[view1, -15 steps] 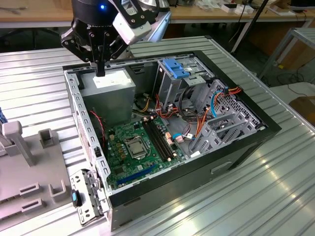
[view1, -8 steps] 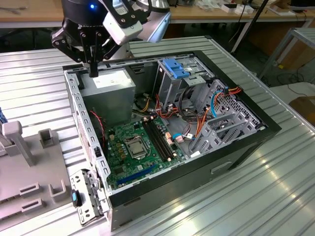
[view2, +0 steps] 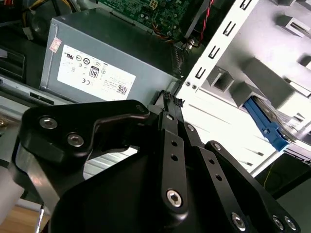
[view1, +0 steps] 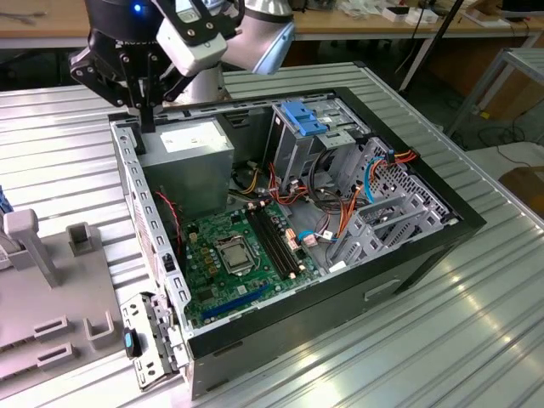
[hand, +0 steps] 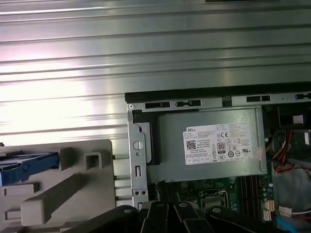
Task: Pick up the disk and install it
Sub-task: 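Reach for the disk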
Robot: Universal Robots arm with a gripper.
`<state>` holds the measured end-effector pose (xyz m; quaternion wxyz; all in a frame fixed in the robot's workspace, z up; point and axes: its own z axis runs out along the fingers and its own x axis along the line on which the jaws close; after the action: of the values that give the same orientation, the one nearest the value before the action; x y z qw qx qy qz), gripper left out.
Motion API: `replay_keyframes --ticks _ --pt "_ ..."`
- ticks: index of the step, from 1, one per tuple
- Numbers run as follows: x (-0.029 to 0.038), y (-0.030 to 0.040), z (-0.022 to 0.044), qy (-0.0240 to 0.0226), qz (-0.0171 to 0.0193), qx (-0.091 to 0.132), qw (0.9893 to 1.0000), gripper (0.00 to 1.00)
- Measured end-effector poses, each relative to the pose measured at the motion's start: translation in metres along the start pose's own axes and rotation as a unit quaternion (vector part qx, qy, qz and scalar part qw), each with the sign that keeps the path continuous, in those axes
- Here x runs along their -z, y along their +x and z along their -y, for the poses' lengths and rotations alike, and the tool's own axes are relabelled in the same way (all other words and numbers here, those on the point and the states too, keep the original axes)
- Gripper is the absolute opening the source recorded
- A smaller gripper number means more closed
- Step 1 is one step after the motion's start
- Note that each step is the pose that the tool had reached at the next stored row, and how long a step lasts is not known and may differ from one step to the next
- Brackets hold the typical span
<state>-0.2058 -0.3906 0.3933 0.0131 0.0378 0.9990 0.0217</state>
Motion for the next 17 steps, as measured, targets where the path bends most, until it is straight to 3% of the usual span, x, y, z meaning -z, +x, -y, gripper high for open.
replay_keyframes --ticks 4,8,17 --pt "0.0002 0.0113 -0.0015 0.0000 0.0000 0.000 1.0000 0.11" --pt "0.0007 0.0293 -0.0016 0.0000 -0.0001 0.000 1.0000 0.11" --pt "0.0011 0.0496 -0.0027 -0.0002 -0.0008 0.011 0.9999 0.11"
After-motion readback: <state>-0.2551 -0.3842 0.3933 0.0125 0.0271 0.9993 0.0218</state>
